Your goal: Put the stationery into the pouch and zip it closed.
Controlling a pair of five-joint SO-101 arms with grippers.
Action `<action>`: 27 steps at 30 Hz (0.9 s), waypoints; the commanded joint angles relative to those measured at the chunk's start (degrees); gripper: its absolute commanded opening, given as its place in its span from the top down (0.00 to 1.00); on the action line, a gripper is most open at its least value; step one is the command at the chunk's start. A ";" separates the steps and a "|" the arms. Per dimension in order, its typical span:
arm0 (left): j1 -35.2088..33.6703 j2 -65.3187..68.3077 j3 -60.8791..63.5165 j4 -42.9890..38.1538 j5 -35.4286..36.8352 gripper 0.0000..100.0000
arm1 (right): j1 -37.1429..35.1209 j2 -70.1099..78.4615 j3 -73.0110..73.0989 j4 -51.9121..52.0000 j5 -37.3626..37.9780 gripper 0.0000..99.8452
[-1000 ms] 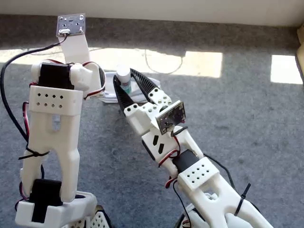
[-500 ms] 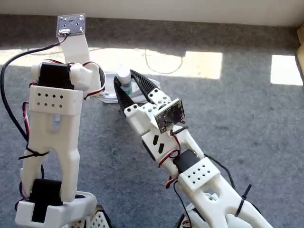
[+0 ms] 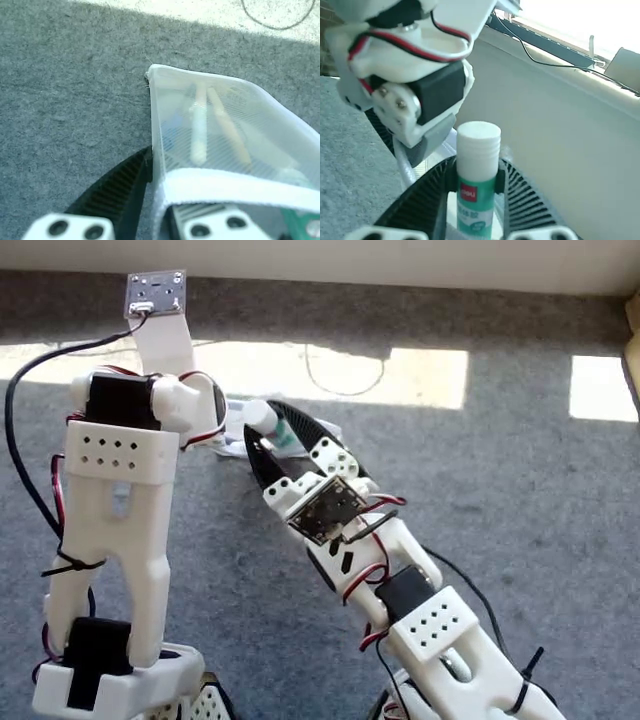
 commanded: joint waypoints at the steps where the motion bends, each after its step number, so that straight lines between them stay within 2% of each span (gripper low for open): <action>1: -1.27 -0.92 -0.22 -0.35 -0.44 0.99 | 0.92 -1.89 -0.84 2.59 2.37 0.98; 5: -1.27 -0.92 -0.22 -0.35 -0.44 0.99 | 0.92 -2.15 -0.84 4.44 2.55 0.97; 11: -1.27 -0.92 -0.22 -0.26 -0.44 0.99 | 0.92 -2.33 -0.84 7.96 2.55 0.83; 16: -1.27 -0.75 -0.22 -0.35 -0.44 0.99 | 0.92 -2.42 -2.15 8.48 2.55 0.83; 27: -1.27 -0.75 -0.22 -0.35 -0.53 0.99 | 0.92 -2.77 -7.08 18.33 2.29 0.83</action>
